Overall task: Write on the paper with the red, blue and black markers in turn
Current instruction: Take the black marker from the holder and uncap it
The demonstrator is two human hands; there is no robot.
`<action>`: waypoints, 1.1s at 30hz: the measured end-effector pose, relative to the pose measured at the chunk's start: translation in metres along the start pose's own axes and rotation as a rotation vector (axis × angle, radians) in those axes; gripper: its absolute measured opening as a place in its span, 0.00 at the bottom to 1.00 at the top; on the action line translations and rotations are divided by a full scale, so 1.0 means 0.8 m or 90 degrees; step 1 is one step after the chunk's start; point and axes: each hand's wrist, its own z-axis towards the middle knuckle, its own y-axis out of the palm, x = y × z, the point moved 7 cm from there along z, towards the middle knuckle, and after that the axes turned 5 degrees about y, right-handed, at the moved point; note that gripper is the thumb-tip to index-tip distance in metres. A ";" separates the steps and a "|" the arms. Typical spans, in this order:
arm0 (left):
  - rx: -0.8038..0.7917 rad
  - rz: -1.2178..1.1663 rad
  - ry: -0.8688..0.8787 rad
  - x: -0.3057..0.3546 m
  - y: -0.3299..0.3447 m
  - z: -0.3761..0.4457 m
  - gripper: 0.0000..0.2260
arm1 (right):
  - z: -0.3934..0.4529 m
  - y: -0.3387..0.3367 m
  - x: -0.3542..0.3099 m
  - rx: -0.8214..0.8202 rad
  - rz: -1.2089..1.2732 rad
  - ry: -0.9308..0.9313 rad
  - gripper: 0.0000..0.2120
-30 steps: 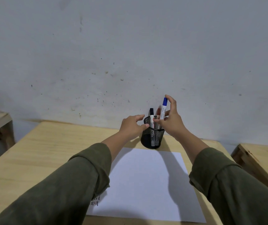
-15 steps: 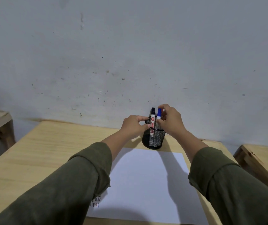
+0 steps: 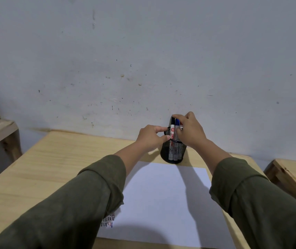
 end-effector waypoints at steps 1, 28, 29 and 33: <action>0.000 -0.001 0.000 0.000 0.000 0.000 0.17 | 0.001 0.000 0.000 -0.001 0.004 0.004 0.22; 0.156 -0.238 0.089 0.080 -0.052 -0.033 0.14 | -0.047 -0.108 -0.028 0.086 0.665 0.068 0.13; 0.138 -0.263 0.088 0.088 -0.053 -0.039 0.14 | -0.057 -0.109 -0.034 0.057 0.681 0.067 0.12; 0.056 -0.337 0.063 0.107 -0.051 -0.071 0.15 | -0.100 -0.100 -0.058 -0.085 0.733 0.068 0.10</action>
